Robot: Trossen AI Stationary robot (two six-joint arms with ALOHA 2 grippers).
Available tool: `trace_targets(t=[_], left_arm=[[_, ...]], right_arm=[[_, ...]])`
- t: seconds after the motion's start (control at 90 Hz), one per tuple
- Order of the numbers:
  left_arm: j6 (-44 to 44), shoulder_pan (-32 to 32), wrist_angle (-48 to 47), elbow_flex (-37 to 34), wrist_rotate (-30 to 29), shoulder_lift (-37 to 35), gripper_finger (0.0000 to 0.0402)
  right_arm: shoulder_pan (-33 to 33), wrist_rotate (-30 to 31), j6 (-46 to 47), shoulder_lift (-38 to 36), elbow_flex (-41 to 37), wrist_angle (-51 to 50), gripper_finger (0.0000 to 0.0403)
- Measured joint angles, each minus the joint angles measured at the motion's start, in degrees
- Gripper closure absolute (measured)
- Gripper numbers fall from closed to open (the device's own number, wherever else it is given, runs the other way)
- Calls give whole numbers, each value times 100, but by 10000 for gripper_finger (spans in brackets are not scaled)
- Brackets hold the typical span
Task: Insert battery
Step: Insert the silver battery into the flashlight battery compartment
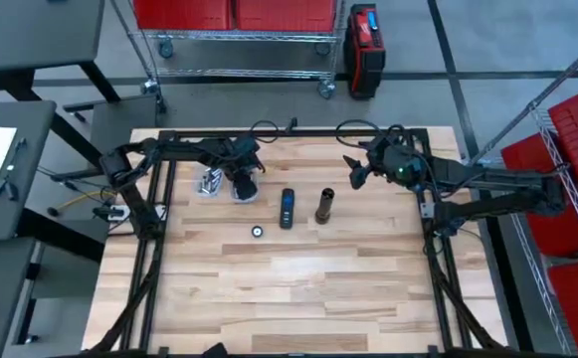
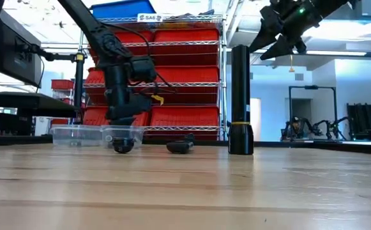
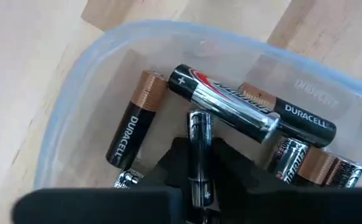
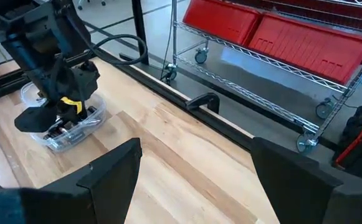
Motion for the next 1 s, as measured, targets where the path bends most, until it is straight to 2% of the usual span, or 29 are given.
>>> trace_targets(t=[0.189,0.367,0.544,0.6,0.789,0.911,1.0], left_arm=[[196,-40,-594,691,-130,-48,379],[546,-54,-1527,1427,-258,-233,379],[595,-69,-2244,2139,-241,-519,380],[539,-105,-2276,2359,-81,-629,381],[78,-249,-2192,3247,1012,-943,381],[-300,-404,-1872,3783,1642,-1029,381],[-574,-567,-1359,4072,1952,-1076,381]], right_arm=[[0,-6,-133,-195,0,3,108],[14,-31,-475,-536,1,-1,108],[37,-406,-235,-819,1,-143,108],[33,-709,-202,-909,3,-343,108],[26,-1658,12,-1223,3,-954,108],[42,-1964,121,-1286,-33,-1528,108],[44,-2150,411,-1327,-285,-1455,108]])
